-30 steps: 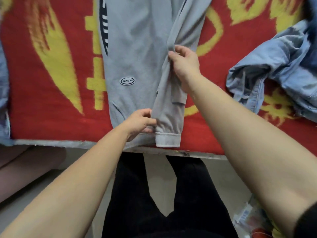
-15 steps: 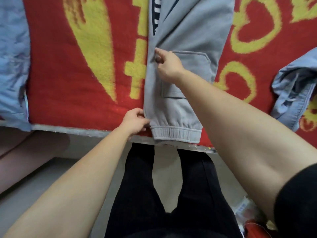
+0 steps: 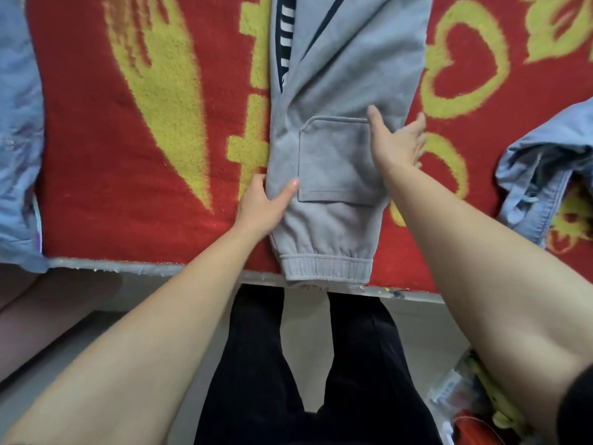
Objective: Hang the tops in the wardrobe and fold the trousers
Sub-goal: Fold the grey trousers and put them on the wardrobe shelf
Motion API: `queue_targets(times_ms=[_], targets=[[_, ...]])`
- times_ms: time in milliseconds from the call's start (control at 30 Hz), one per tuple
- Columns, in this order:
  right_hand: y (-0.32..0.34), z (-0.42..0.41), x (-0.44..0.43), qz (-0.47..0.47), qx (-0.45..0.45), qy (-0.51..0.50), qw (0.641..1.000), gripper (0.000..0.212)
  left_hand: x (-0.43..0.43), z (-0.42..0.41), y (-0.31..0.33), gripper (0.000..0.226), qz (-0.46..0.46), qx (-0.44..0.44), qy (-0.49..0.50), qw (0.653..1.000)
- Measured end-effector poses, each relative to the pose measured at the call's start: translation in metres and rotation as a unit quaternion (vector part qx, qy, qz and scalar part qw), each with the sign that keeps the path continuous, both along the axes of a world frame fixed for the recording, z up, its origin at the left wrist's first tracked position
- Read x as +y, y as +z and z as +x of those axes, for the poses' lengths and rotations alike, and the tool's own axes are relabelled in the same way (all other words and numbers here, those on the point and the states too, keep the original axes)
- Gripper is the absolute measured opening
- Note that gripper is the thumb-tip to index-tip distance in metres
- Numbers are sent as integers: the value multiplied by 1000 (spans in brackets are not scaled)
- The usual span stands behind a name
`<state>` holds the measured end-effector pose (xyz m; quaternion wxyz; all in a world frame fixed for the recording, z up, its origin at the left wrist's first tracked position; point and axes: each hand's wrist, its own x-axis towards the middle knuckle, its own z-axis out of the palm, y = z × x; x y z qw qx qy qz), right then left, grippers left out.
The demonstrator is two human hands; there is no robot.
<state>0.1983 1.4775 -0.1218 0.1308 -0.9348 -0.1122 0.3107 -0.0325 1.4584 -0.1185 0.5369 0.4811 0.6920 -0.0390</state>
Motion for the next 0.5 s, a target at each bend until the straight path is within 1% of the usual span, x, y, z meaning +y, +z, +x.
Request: queue_targets(times_ms=[33, 100, 133, 200, 267, 333, 433, 500], targets=[[1, 6, -3, -12, 27, 6, 1000, 95, 11, 7, 1, 59, 0, 5, -10, 1000], [-3, 19, -16, -20, 62, 52, 997, 83, 28, 19, -1, 60, -9, 16, -43, 999], [-5, 23, -24, -16, 87, 69, 994, 77, 32, 23, -3, 63, -21, 20, -65, 997], [-7, 29, -42, 8, 164, 72, 984, 69, 33, 27, -6, 71, -43, 28, -91, 995], [-9, 29, -63, 38, 251, 47, 966, 62, 28, 28, -5, 72, -43, 31, -94, 994], [-10, 26, -83, 71, 308, 1, 949, 55, 19, 27, -1, 70, -54, 27, -95, 994], [-6, 22, -111, 86, 382, -59, 918, 44, 1, 15, 2, 77, -132, -11, -73, 989], [-3, 21, -131, 71, 405, -76, 908, 40, -14, 0, 0, 87, -177, -12, -71, 982]])
